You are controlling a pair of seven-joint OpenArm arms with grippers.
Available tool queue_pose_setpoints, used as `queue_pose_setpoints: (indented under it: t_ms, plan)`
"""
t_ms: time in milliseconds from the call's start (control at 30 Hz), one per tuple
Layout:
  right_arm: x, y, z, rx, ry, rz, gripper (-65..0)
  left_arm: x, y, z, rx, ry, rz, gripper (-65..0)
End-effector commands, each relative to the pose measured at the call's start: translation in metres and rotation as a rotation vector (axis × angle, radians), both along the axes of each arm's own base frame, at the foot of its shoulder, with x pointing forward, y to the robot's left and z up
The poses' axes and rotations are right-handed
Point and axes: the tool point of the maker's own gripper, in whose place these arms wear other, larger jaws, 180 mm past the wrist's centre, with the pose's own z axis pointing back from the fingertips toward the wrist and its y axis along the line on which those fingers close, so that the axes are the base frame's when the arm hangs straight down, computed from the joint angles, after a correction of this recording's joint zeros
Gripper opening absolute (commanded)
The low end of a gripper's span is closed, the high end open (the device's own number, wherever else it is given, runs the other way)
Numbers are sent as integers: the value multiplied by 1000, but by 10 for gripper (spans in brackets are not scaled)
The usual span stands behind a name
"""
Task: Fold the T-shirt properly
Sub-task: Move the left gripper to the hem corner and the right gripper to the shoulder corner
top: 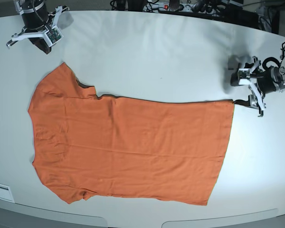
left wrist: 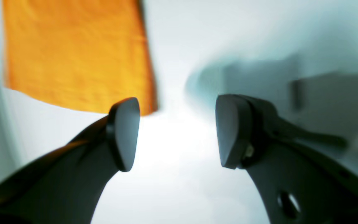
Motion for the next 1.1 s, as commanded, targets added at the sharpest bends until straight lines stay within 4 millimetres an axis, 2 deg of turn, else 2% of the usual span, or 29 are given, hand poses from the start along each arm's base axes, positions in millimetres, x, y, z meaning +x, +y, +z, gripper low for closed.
queue_pose_setpoints:
  t_ms: [0,300,700,733,767,867,900,1067]
  plan:
    - [3,2,7,2,-29,11,-650,2,20,-6,104,4,2,-255]
    - [3,2,7,3,-28,8,-650,18,5,-22,134,15,-47,-255]
    - [3,2,7,4,-30,10,-650,9,-27,-42,95,100,-95,-260]
    - [3,2,7,4,-30,10,-650,9,-28,-42,94,99,-94,-283]
    - [3,2,7,4,-30,10,-650,10,-28,-43,94,99,-94,-343]
    - [3,2,7,5,-30,10,-650,10,-23,-45,119,108,-67,-634]
    - [4,2,8,5,-33,12,-650,11,-19,-46,138,110,-56,-650]
    - [8,2,10,1,-48,14,-650,13,-15,-46,139,117,-13,-650]
